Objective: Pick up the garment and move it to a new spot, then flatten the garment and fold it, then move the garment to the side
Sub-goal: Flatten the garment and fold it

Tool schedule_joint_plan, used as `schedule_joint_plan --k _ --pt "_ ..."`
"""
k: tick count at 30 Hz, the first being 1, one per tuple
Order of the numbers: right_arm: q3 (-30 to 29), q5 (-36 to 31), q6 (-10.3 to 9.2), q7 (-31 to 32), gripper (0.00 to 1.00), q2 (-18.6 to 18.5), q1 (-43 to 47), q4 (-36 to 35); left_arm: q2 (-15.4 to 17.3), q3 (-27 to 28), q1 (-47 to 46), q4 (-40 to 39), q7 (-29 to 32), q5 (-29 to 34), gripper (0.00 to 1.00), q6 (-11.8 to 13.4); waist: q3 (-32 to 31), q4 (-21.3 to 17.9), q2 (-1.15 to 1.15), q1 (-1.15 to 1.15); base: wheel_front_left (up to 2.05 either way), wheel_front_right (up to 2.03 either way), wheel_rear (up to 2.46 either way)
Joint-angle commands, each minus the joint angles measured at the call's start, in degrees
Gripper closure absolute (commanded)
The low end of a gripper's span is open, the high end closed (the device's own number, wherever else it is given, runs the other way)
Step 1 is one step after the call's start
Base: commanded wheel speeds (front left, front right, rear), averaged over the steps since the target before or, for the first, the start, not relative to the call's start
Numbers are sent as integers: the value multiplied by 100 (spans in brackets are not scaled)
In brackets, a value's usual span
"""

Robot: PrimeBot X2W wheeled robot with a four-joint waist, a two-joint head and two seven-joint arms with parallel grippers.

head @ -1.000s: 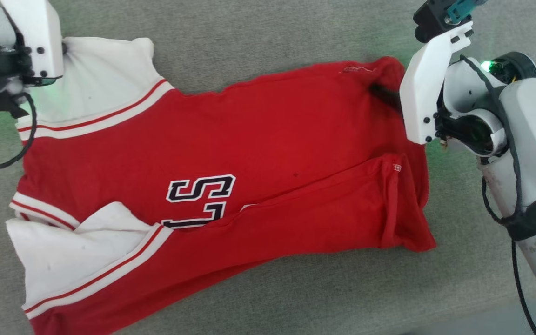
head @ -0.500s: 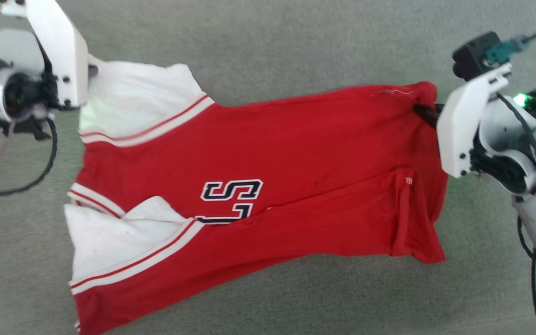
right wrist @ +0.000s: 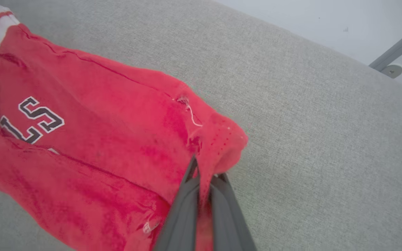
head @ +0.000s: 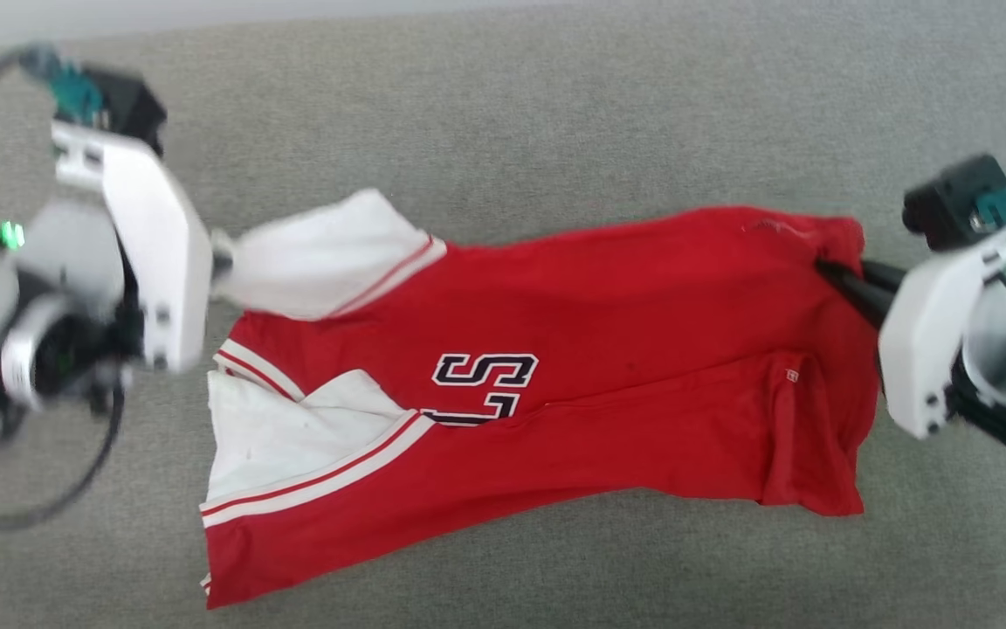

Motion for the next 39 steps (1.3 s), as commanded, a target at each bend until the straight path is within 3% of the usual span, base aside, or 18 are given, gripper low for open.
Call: schedule_joint_plan --k 1,6,9,13,16,17,18,19,20,22,24,29,39 --pt "-23 34 -5 -4 100 -48 146 -103 87 -13 158 -182 19 -58 100 106 -19 26 0 0 0 0 0" --pt "-320 160 -5 59 100 -229 852 -616 611 -114 858 -1504 -71 -217 100 827 -26 81 0 0 0 0 0" --pt "-527 159 -5 54 100 -220 1228 -719 793 -202 1285 -1926 -200 -280 100 1136 -6 83 0 0 0 0 0" --pt "-682 152 -5 78 100 -99 1564 -570 761 -339 1743 -1910 -424 -408 100 1235 36 85 0 0 0 0 0" --pt "-644 148 -5 85 100 53 1601 -331 547 -378 1973 -1557 -656 -507 100 1069 60 70 0 0 0 0 0" --pt "-595 174 -5 65 95 113 1569 -255 443 -342 2051 -1388 -750 -626 100 1013 65 64 0 0 0 0 0" --pt "-553 167 -4 26 60 146 1511 -160 370 -333 2104 -1202 -812 -638 100 920 65 58 0 0 0 0 0" --pt "-498 182 -5 2 14 187 1462 -67 317 -347 2132 -1040 -888 -611 100 829 65 49 0 0 0 0 0" --pt "-454 194 -4 -32 0 211 1426 15 241 -297 2155 -858 -977 -676 69 767 62 45 0 0 0 0 0" --pt "-408 209 -5 -120 0 256 1355 147 170 -259 2217 -572 -1139 -683 60 627 47 32 0 0 0 0 0" --pt "-357 255 -4 -146 0 275 1341 201 116 -154 2269 -385 -1378 -728 0 508 20 19 0 0 0 0 0" --pt "-555 429 -5 -197 0 304 1529 106 166 59 2433 -294 -1989 -723 0 251 -98 1 0 0 0 0 0" --pt "-1337 272 -5 -453 0 526 2171 -613 386 489 3005 -614 -3733 -399 0 23 -383 -41 0 0 0 0 0"
